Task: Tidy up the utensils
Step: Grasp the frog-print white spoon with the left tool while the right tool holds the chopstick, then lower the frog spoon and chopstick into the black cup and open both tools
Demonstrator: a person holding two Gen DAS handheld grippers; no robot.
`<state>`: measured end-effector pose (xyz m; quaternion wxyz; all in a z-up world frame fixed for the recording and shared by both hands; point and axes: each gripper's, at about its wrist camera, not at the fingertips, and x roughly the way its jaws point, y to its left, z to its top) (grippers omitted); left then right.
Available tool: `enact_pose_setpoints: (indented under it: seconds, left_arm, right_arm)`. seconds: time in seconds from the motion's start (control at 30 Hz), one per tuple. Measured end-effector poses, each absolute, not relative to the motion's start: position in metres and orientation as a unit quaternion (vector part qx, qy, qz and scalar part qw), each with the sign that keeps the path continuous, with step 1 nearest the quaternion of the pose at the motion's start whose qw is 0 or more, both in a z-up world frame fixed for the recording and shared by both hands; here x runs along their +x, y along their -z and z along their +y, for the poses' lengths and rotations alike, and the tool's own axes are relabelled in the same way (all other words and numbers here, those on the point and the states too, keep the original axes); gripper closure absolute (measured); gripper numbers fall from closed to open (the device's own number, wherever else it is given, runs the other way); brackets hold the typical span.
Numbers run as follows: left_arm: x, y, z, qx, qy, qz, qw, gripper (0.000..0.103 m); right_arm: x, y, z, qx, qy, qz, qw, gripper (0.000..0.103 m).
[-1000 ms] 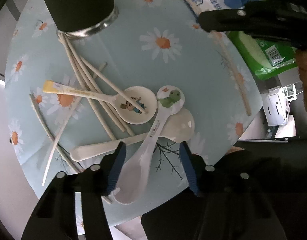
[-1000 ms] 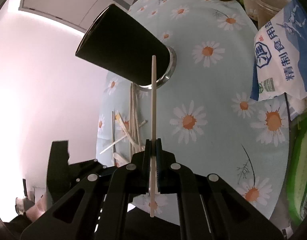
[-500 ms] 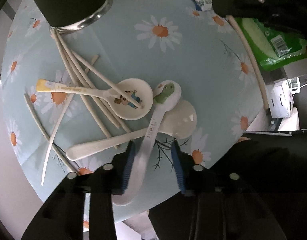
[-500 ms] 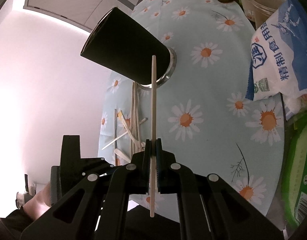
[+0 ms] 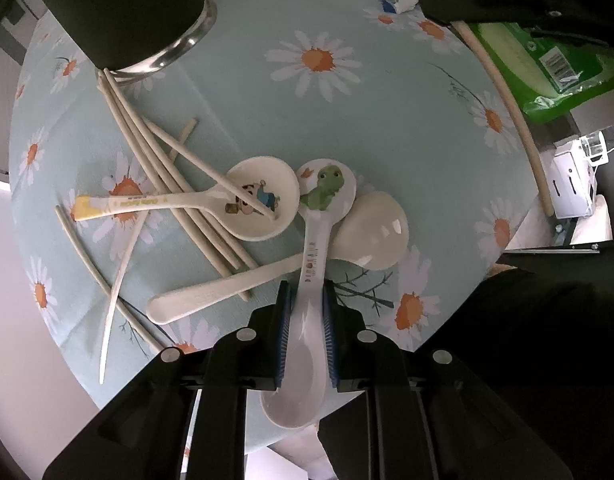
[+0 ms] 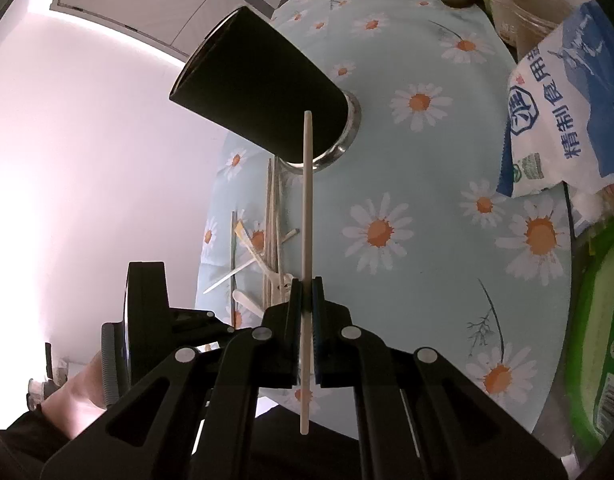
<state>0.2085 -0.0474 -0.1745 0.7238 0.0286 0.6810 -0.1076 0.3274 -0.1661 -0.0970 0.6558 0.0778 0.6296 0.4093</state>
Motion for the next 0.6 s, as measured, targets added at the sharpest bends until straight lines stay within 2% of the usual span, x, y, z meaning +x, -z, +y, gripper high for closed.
enact_pose_setpoints:
  seconds: [0.6]
  left_arm:
    - [0.202, 0.123, -0.026, -0.051, 0.14, 0.604, 0.783, 0.09]
  right_arm:
    - [0.32, 0.093, -0.141, 0.067, -0.403, 0.619, 0.671, 0.097]
